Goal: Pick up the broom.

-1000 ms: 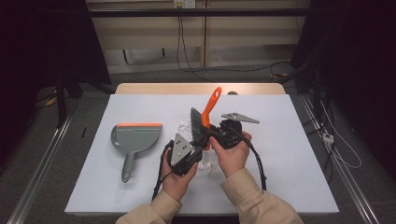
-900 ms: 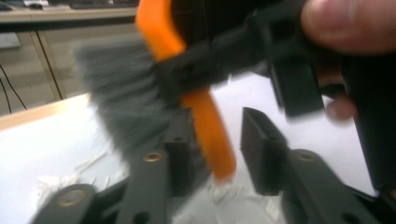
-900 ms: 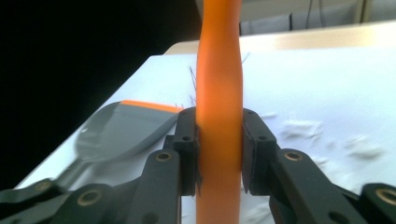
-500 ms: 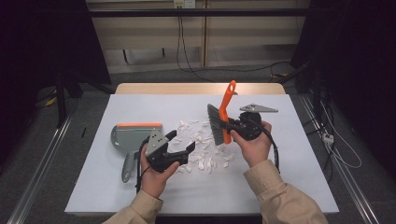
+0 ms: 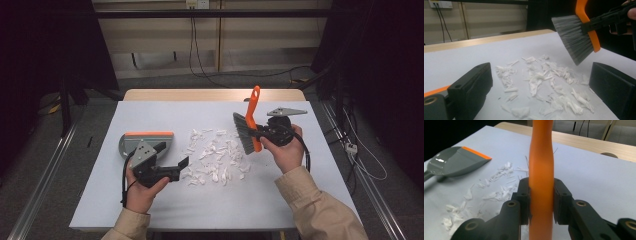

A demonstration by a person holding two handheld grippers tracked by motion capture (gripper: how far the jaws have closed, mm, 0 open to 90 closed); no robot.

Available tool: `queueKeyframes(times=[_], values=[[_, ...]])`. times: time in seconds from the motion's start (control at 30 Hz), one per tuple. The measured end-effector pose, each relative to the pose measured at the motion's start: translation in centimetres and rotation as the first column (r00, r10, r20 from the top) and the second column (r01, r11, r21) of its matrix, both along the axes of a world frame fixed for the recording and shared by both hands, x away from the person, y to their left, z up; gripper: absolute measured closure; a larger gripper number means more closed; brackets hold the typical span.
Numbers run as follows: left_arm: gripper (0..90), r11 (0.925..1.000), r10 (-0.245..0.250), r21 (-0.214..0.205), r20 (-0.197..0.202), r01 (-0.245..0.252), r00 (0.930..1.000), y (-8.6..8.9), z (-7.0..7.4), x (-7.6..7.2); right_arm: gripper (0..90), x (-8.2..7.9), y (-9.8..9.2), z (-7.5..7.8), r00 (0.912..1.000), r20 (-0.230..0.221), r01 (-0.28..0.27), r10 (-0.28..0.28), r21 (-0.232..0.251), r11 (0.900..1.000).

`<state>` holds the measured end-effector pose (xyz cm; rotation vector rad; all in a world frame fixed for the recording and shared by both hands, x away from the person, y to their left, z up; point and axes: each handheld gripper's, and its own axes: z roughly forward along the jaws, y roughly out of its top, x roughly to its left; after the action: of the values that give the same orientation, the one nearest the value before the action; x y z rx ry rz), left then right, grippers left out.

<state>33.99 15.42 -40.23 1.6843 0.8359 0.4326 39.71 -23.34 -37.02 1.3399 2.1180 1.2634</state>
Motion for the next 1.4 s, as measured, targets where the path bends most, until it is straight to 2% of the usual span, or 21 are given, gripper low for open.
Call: queueKeyframes(times=[0.07,0.13,0.23,0.33,0.5,0.57,0.7,0.77,0.8,0.9,1.0,1.1,1.17,1.4], values=[[4.7,1.0000,0.007,0.006,-0.011,-0.007,0.9999,0.8,-0.1,-0.2,71.4,0.2,-0.5,-0.1,1.0000,-0.008,0.002,-0.002,-0.010,0.9999],[4.6,0.9998,0.018,-0.005,-0.013,-0.018,0.9998,1.6,-0.2,-0.4,71.4,0.6,-1.0,-0.3,0.9998,-0.017,-0.007,0.007,-0.018,0.9998],[4.6,0.9997,0.025,0.003,-0.019,-0.025,0.9995,2.3,-0.2,-0.3,71.4,0.8,-1.5,-0.2,0.9998,-0.017,-0.009,0.009,-0.037,0.9993],[4.6,0.9993,0.036,-0.008,-0.021,-0.036,0.9991,2.8,-0.1,-0.3,71.4,0.8,-2.2,-0.2,0.9998,-0.019,0.001,-0.002,-0.042,0.9991],[4.6,0.9987,0.051,-0.008,-0.021,-0.051,0.9985,3.8,0.0,-0.4,71.4,1.7,-3.5,-0.1,0.9983,-0.057,0.007,-0.013,-0.106,0.9944],[4.6,0.9983,0.057,-0.016,-0.016,-0.057,0.9983,4.2,0.0,-0.6,71.4,2.2,-3.9,-0.3,0.9970,-0.075,0.008,-0.017,-0.111,0.9938],[4.6,0.9974,0.072,-0.007,-0.019,-0.072,0.9972,5.2,-0.1,-0.8,71.5,3.4,-4.5,-1.0,0.9977,-0.065,0.011,-0.018,-0.109,0.9940],[4.6,0.9971,0.076,-0.004,-0.024,-0.077,0.9968,5.6,-0.3,-0.9,71.5,4.1,-4.4,-1.2,0.9970,-0.077,0.003,-0.011,-0.106,0.9943],[4.6,0.9966,0.083,-0.006,-0.026,-0.083,0.9963,5.7,-0.3,-1.0,71.5,4.4,-4.2,-1.2,0.9959,-0.090,0.002,-0.014,-0.125,0.9921],[4.6,0.9963,0.086,-0.009,-0.025,-0.086,0.9960,6.2,-0.4,-1.0,71.6,5.5,-3.7,-1.3,0.9959,-0.090,-0.008,-0.008,-0.182,0.9832],[4.6,0.9945,0.101,-0.022,-0.028,-0.102,0.9944,6.6,-0.5,-0.9,71.5,6.2,-3.3,-1.4,0.9973,-0.069,0.011,-0.025,-0.188,0.9820],[4.6,0.9940,0.108,-0.013,-0.032,-0.109,0.9936,6.8,-0.7,-0.8,71.5,6.8,-3.1,-1.6,0.9973,-0.066,0.019,-0.034,-0.218,0.9757],[4.6,0.9933,0.112,-0.023,-0.032,-0.113,0.9931,7.1,-0.7,-0.9,71.5,7.1,-3.1,-1.8,0.9962,-0.077,0.024,-0.041,-0.209,0.9776],[4.6,0.9948,0.101,-0.008,-0.041,-0.101,0.9941,7.6,-0.9,-0.7,71.5,7.9,-2.6,-2.6,0.9966,-0.056,0.049,-0.060,-0.190,0.9807]])
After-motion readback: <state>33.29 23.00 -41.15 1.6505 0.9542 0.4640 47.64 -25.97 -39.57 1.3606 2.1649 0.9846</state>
